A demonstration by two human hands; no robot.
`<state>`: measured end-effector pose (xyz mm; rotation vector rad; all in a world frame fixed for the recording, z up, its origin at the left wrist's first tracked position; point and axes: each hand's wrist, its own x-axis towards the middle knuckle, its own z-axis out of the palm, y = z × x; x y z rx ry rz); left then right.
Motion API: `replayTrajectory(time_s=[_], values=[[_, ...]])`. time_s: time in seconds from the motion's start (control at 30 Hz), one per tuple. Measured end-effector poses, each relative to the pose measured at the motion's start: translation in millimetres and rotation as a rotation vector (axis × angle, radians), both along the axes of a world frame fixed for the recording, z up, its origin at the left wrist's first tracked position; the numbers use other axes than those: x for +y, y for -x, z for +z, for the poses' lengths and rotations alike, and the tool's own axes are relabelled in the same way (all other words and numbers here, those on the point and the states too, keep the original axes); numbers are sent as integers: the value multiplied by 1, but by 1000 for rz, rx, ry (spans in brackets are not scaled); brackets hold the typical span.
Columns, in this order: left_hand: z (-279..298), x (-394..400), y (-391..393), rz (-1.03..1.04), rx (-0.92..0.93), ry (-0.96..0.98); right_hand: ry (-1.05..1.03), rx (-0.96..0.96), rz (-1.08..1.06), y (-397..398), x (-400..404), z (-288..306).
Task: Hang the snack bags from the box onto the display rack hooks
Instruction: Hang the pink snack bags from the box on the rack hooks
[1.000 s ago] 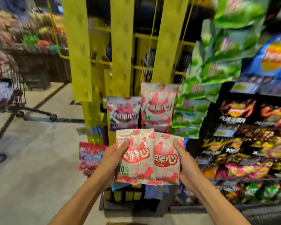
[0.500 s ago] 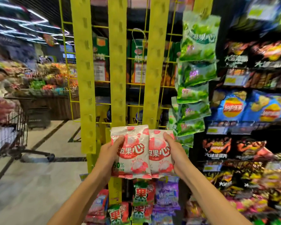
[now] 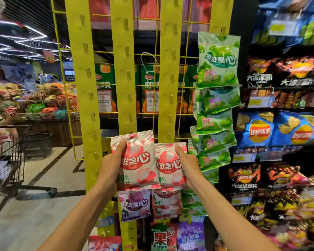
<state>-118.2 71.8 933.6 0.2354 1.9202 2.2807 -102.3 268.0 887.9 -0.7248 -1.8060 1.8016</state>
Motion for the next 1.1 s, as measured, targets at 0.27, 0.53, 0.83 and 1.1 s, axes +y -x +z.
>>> replayTrajectory(time_s=[0.27, 0.53, 0.83, 1.1], values=[[-4, 4, 13, -7, 2, 0, 10, -57, -40, 4, -7, -7], [-9, 7, 20, -52, -18, -13, -5, -98, -96, -6, -13, -10], [2, 17, 17, -126, 43, -11, -255, -307, -62, -24, -27, -14], [11, 33, 10, -211, 123, 89, -612, -137, -107, -84, -40, 15]])
